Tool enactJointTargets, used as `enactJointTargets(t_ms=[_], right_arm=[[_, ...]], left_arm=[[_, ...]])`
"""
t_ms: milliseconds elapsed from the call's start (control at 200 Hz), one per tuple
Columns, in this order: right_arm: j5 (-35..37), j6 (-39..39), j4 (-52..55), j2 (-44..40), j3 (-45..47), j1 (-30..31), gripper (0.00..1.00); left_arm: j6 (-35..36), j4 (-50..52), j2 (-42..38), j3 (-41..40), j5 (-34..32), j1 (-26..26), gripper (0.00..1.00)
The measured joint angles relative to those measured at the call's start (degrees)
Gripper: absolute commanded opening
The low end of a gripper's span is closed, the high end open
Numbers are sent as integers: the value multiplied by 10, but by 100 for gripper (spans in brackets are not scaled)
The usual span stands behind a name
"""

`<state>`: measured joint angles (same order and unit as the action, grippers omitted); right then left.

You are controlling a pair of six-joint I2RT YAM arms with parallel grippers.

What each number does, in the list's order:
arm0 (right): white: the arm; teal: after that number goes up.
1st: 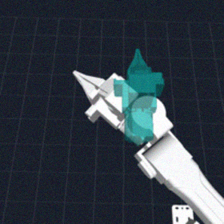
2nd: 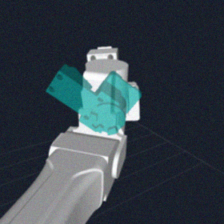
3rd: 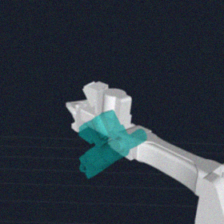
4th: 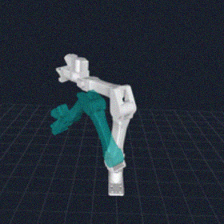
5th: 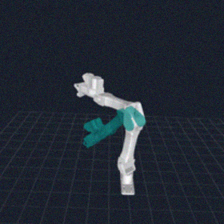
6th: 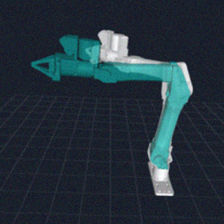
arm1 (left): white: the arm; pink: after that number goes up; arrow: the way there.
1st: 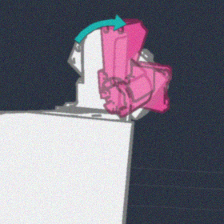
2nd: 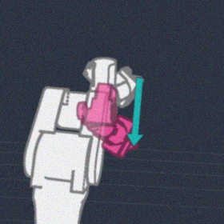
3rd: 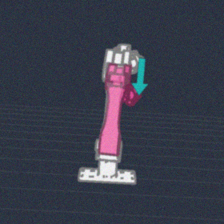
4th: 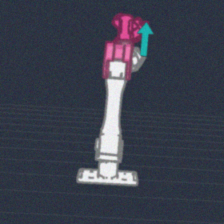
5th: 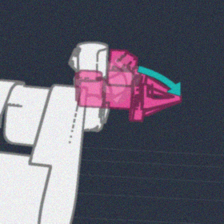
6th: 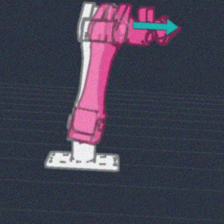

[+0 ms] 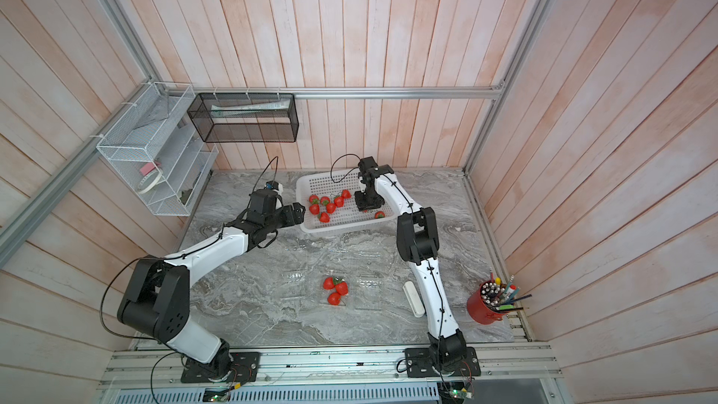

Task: Pack strawberries into containers
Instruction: Pick up the strawberry from the basket, then place the strawberry in the packing box.

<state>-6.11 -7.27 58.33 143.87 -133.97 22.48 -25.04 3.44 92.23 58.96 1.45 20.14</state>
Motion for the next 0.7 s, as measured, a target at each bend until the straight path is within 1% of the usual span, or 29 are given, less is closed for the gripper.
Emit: enactJointTargets(t_ms=[100,265,445,695], right_arm=[[-3,0,-9,-38,29,6,25],[-2,-2,-34,-151,107,39,25],[2,-13,-69,-274,213,99,25],[6,-40,-94,-368,366,190,24]], left_arm=[[0,0,-2,-3,0,0,91],[0,0,-26,-18,-2,0,91],[-3,0,-62,-34,-2,0,91],[-23,0,-89,-61,-2,0,91]])
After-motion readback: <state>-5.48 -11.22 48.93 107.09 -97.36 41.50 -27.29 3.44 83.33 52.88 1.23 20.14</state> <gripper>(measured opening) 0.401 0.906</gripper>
